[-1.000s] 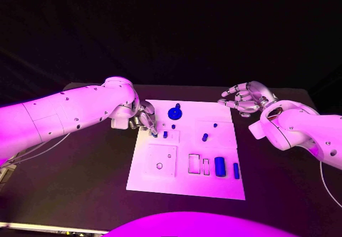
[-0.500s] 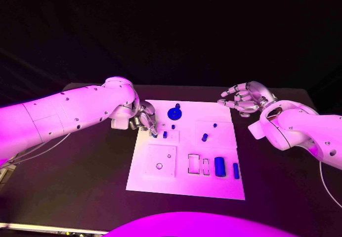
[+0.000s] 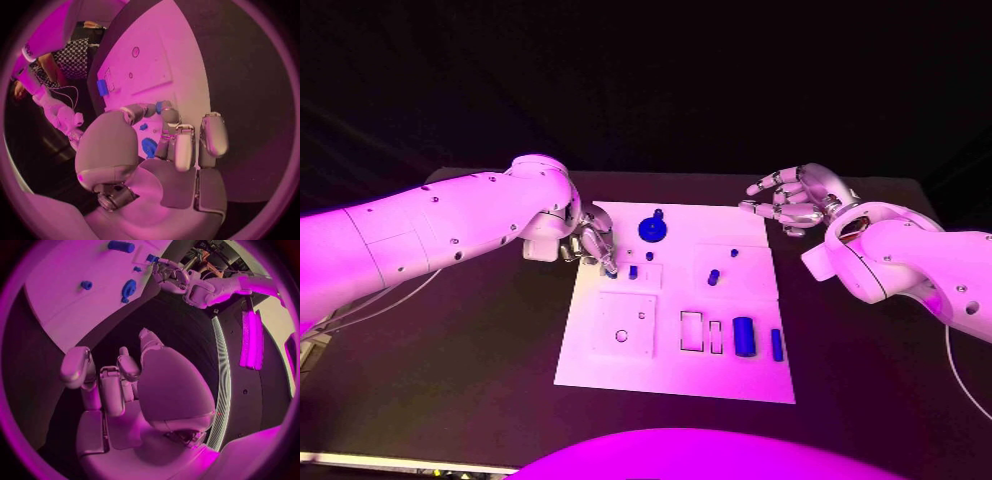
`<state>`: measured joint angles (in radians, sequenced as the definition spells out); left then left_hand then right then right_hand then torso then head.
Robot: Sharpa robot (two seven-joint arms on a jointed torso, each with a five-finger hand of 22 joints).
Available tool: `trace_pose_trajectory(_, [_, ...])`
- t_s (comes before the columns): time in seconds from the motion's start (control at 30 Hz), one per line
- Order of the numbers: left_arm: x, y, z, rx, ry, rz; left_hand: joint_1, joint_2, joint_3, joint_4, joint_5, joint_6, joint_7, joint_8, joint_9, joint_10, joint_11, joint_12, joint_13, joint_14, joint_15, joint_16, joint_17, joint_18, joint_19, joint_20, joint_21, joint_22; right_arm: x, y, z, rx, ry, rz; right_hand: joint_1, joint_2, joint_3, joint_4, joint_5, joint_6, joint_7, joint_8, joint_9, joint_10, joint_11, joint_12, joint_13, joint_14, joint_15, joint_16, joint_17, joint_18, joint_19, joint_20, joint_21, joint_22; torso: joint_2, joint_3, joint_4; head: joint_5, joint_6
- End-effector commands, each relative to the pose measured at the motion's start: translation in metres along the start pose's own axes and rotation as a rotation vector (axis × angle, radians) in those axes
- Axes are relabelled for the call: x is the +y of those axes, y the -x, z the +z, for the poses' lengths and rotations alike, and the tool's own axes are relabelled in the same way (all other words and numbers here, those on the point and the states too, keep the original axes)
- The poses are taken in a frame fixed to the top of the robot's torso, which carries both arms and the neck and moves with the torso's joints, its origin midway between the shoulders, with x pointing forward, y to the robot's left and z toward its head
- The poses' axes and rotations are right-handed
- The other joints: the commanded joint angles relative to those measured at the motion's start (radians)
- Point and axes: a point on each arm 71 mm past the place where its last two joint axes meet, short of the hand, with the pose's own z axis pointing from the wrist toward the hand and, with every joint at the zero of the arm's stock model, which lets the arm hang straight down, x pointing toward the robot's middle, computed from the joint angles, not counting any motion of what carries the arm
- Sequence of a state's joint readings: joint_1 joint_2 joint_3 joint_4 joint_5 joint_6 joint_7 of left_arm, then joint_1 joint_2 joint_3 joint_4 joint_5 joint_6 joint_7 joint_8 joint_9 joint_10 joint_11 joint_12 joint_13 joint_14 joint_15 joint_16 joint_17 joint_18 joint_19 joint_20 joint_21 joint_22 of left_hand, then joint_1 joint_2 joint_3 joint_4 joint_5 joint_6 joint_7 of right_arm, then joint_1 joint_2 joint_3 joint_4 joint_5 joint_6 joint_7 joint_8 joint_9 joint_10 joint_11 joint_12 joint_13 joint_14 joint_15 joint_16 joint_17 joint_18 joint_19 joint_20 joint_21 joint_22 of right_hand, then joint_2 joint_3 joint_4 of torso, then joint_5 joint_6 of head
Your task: Assemble the parts on the task board
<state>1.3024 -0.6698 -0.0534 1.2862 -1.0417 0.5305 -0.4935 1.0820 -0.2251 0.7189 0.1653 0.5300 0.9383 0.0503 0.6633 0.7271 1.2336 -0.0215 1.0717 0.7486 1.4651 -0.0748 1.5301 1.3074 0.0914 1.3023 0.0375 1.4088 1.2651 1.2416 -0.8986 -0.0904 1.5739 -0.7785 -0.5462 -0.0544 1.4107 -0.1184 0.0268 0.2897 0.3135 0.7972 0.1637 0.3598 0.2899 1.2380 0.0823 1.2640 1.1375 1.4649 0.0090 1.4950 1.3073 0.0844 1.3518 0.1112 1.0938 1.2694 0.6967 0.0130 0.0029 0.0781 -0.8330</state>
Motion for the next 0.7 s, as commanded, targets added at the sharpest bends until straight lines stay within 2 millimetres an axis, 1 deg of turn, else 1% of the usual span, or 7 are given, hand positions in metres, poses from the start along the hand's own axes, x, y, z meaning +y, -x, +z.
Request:
trace_pose_trajectory(0.03, [-0.0005, -0.0021, 0.0002, 0.042, -0.007, 0.017, -0.005, 0.008, 0.243, -0.251, 0.004, 0.009, 0.001, 0.007, 0.002, 0.009, -0.002, 0.005, 0.001, 0.087, -0.005, 0.006, 0.197, -0.01, 0.005, -0.004, 0.004, 0.001, 0.0008, -0.0006, -0.0002, 0.003, 0.009, -0.002, -0.011, -0.002, 0.007, 0.001, 0.004, 0.007, -0.001, 0.002, -0.001, -0.003, -0.004, 0.001, 0.001, 0.065, -0.005, -0.004, 0.088, 0.017, -0.005, -0.003, -0.004, 0.0, 0.0, 0.0003, 0.0006, 0.0, -0.002])
trace_pose_trajectory(0.3, [0.0017, -0.0017, 0.0006, 0.055, -0.007, 0.002, -0.005, 0.008, 0.243, -0.252, 0.005, 0.01, 0.001, 0.006, 0.002, 0.009, -0.002, 0.006, 0.002, 0.087, -0.005, 0.007, 0.199, -0.011, 0.005, -0.004, 0.005, 0.001, 0.001, -0.0007, -0.0002, 0.003, 0.009, -0.002, -0.011, -0.002, 0.007, 0.001, 0.004, 0.007, -0.001, 0.002, -0.001, -0.003, -0.004, 0.001, 0.001, 0.065, -0.005, -0.004, 0.088, 0.017, -0.005, -0.003, -0.004, 0.0, 0.0, -0.0006, 0.001, -0.001, -0.003])
trace_pose_trajectory(0.43, [0.0012, -0.0013, 0.001, 0.054, -0.009, -0.003, -0.005, 0.008, 0.243, -0.252, 0.005, 0.01, 0.001, 0.006, 0.002, 0.009, -0.002, 0.006, 0.002, 0.087, -0.005, 0.007, 0.199, -0.011, 0.005, -0.004, 0.005, 0.001, 0.0011, -0.0009, -0.0001, 0.003, 0.009, -0.002, -0.011, -0.002, 0.007, 0.001, 0.004, 0.007, -0.001, 0.002, -0.001, -0.003, -0.004, 0.001, 0.001, 0.065, -0.005, -0.004, 0.088, 0.017, -0.005, -0.003, -0.004, 0.0, 0.0, -0.0009, 0.0002, -0.001, -0.002])
trace_pose_trajectory(0.7, [-0.0006, -0.0003, 0.0016, 0.05, -0.015, -0.007, -0.005, 0.008, 0.243, -0.253, 0.005, 0.01, 0.001, 0.006, 0.002, 0.011, -0.003, 0.008, 0.005, 0.088, -0.005, 0.007, 0.199, -0.011, 0.006, -0.004, 0.005, 0.002, 0.0013, -0.0011, -0.0001, 0.003, 0.01, -0.002, -0.011, -0.002, 0.007, 0.001, 0.004, 0.007, -0.001, 0.002, -0.001, -0.003, -0.004, 0.001, 0.001, 0.065, -0.005, -0.004, 0.088, 0.017, -0.005, -0.003, -0.004, 0.0, 0.0, -0.0003, 0.0006, -0.003, -0.003])
